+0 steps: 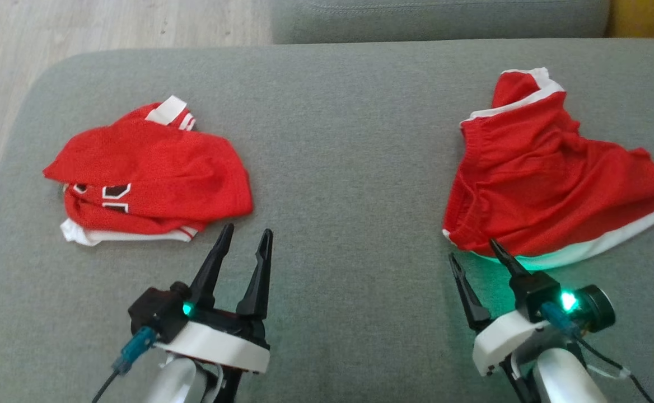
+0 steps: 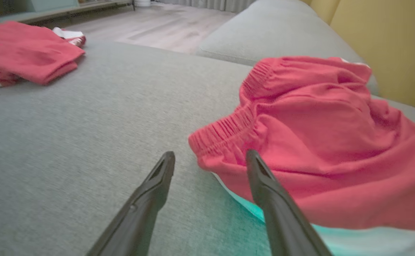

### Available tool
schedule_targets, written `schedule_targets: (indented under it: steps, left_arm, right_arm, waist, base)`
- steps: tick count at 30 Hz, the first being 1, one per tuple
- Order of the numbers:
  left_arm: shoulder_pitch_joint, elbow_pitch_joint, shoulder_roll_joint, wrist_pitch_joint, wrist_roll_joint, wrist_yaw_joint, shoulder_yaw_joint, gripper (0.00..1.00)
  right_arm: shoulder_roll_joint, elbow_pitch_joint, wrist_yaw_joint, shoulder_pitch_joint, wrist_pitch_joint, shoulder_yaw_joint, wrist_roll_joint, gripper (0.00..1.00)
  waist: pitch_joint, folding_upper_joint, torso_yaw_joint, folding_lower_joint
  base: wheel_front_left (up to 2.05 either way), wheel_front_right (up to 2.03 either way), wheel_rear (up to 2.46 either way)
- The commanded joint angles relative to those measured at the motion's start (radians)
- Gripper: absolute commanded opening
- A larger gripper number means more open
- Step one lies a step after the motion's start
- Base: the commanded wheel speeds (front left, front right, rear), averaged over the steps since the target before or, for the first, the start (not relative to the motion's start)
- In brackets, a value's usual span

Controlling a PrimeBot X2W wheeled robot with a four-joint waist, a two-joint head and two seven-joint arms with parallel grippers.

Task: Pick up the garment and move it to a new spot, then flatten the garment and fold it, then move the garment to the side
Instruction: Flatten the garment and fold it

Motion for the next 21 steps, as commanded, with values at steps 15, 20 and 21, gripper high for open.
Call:
schedule_targets:
  steps: [15,20,21]
  left_arm:
    - [-0.061,-0.028,0.012,-0.01,-0.01,-0.006,0.003,1.0]
    - [-0.06,-0.022,0.015,-0.01,-0.011,-0.006,0.005,1.0]
    - [-0.059,-0.022,0.014,-0.01,-0.011,-0.006,0.007,1.0]
  right_arm:
    - [-0.003,0.203,-0.001,-0.189,0.111,-0.024,0.034,0.0]
    - [-0.003,0.216,-0.001,-0.215,0.045,0.055,0.165,0.0]
    - [-0.003,0.214,-0.001,-0.22,0.035,0.079,0.189,0.0]
  waist:
    - [0.054,0.0,0.056,0.0]
    - [0.04,0.0,0.051,0.0]
    - [0.038,0.0,0.05,0.0]
  base:
    - [0.0,0.0,0.0]
    - [0.0,0.0,0.0]
    - [0.0,0.0,0.0]
